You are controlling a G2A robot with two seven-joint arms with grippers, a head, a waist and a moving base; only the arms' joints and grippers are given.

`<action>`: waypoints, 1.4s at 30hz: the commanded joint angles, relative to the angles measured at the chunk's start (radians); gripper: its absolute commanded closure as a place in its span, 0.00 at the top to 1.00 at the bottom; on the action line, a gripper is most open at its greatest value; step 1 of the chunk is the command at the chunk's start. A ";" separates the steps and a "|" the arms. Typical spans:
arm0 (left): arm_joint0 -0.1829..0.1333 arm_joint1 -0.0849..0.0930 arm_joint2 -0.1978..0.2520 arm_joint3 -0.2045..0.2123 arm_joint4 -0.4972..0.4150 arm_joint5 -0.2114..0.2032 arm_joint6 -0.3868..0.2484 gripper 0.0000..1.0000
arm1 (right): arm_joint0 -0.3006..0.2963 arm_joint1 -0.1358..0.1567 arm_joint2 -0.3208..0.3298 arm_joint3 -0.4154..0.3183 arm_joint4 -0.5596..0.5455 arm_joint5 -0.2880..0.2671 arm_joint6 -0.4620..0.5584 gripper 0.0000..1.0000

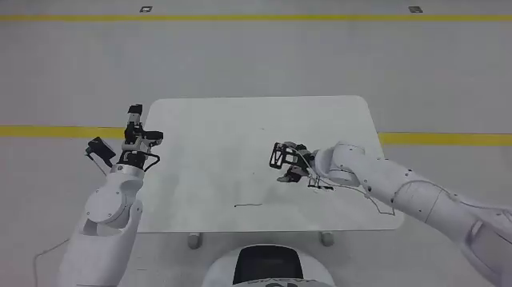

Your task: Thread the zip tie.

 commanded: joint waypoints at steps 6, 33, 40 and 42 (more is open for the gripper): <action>0.000 0.000 0.000 0.000 0.000 0.000 0.000 1.00 | -0.015 -0.104 0.000 0.049 -0.051 0.000 0.021 1.00; 0.000 0.000 0.000 0.000 0.000 0.000 0.000 1.00 | -0.030 -0.235 0.000 0.127 -0.044 0.000 0.107 1.00; 0.000 0.000 0.000 0.000 0.000 0.000 0.000 1.00 | -0.034 -0.237 0.000 0.115 -0.056 0.000 0.112 1.00; 0.000 0.000 0.000 0.000 0.000 0.000 0.000 1.00 | -0.046 -0.246 0.000 0.095 -0.088 0.000 0.125 1.00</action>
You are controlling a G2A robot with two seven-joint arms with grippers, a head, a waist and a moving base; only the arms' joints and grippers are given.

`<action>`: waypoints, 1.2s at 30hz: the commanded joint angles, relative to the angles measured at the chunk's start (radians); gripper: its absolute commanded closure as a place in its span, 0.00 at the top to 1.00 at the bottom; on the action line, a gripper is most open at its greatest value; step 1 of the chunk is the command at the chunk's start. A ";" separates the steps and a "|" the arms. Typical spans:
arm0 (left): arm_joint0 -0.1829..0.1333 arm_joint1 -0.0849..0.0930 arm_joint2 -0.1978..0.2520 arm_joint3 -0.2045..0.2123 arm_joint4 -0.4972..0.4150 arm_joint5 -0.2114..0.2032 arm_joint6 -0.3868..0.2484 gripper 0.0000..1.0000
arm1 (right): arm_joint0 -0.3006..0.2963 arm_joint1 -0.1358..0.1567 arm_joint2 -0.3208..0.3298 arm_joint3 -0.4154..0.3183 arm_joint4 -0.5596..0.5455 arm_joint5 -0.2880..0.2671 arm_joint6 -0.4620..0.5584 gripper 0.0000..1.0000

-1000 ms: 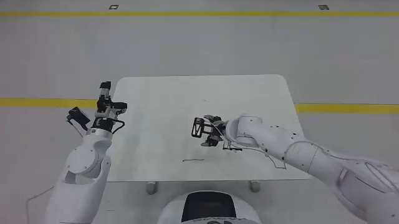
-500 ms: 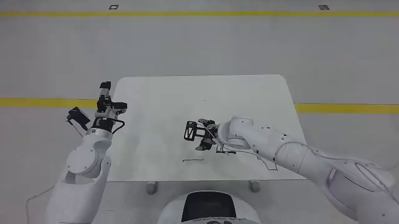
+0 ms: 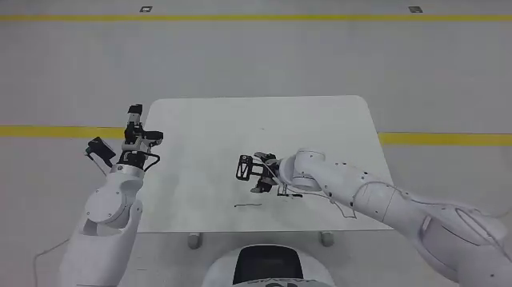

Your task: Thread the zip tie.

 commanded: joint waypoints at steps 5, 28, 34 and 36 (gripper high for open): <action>0.000 0.000 0.000 0.000 0.000 0.000 0.000 1.00 | -0.022 -0.042 0.000 -0.012 -0.045 0.000 0.033 1.00; 0.000 0.000 0.000 0.000 0.000 0.000 0.000 1.00 | -0.065 -0.220 0.000 0.185 0.084 0.000 0.206 1.00; 0.000 0.000 0.000 0.000 0.000 0.000 0.000 1.00 | -0.078 -0.222 0.000 0.177 0.063 0.000 0.238 1.00; 0.000 0.000 0.000 0.000 0.000 0.000 0.000 1.00 | -0.077 -0.224 0.000 0.167 0.057 0.000 0.265 1.00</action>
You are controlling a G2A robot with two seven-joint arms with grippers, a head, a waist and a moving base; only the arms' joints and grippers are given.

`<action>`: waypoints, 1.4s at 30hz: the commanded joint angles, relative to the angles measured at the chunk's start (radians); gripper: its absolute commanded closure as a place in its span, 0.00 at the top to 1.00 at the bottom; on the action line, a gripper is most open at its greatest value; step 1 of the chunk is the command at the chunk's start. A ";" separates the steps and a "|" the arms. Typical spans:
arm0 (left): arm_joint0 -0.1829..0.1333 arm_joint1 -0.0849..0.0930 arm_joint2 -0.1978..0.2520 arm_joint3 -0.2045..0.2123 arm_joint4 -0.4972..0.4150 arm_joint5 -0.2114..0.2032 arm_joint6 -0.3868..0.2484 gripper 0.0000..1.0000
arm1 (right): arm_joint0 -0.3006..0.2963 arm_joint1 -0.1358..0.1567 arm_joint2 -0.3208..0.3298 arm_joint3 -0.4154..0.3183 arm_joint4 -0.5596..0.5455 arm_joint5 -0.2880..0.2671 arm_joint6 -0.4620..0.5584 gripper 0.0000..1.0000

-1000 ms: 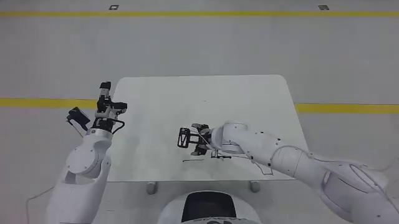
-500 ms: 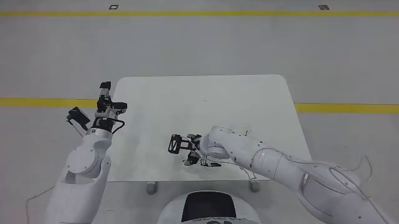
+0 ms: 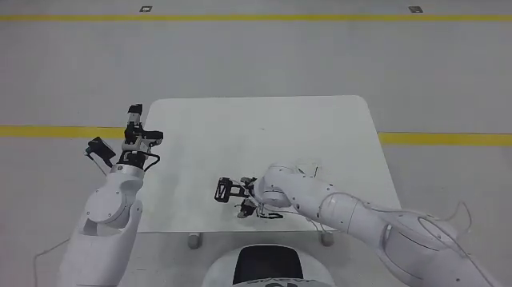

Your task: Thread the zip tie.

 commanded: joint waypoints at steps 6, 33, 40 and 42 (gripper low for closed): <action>0.000 0.000 0.000 0.000 0.000 0.000 0.000 1.00 | 0.020 -0.006 0.000 -0.054 0.026 0.000 0.152 1.00; 0.000 0.000 0.000 0.000 0.000 0.000 0.000 1.00 | 0.021 -0.031 0.000 -0.020 0.018 0.000 0.262 1.00; 0.000 0.000 0.000 0.000 0.000 0.000 0.000 1.00 | 0.008 -0.061 0.000 0.042 0.006 0.000 0.225 0.53; 0.000 0.000 0.000 0.000 0.000 0.000 0.000 1.00 | 0.004 -0.068 0.000 0.061 0.003 0.000 0.210 0.48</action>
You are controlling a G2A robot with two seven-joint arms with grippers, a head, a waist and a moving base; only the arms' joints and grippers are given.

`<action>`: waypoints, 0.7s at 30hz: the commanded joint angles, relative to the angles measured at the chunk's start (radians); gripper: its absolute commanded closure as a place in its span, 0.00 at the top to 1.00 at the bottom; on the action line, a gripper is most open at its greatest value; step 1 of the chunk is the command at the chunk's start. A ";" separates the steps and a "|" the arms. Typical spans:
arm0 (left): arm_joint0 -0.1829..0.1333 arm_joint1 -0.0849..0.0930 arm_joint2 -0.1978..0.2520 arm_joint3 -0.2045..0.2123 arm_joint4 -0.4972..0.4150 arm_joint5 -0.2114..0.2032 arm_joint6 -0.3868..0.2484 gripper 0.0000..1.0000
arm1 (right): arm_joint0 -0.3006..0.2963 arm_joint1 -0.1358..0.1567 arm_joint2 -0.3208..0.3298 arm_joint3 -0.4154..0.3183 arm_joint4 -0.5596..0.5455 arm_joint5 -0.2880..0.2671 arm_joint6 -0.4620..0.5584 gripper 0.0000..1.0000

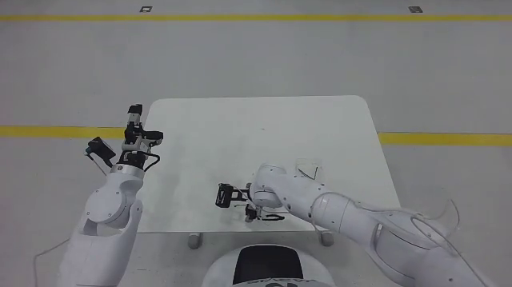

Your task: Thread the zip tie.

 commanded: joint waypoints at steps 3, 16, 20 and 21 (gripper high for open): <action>0.000 0.000 0.000 0.000 0.000 0.000 0.000 1.00 | -0.004 -0.015 0.000 0.035 -0.007 0.000 -0.024 0.44; 0.000 0.000 0.000 0.000 0.000 0.000 0.000 1.00 | -0.008 -0.057 0.000 0.102 -0.032 0.000 -0.039 0.29; 0.000 0.000 0.000 0.000 0.000 0.000 0.000 1.00 | -0.007 -0.064 0.000 0.118 -0.034 0.000 -0.047 0.23; 0.000 0.000 0.000 0.000 0.000 0.000 0.000 1.00 | -0.008 -0.066 0.000 0.123 -0.033 0.000 -0.050 0.23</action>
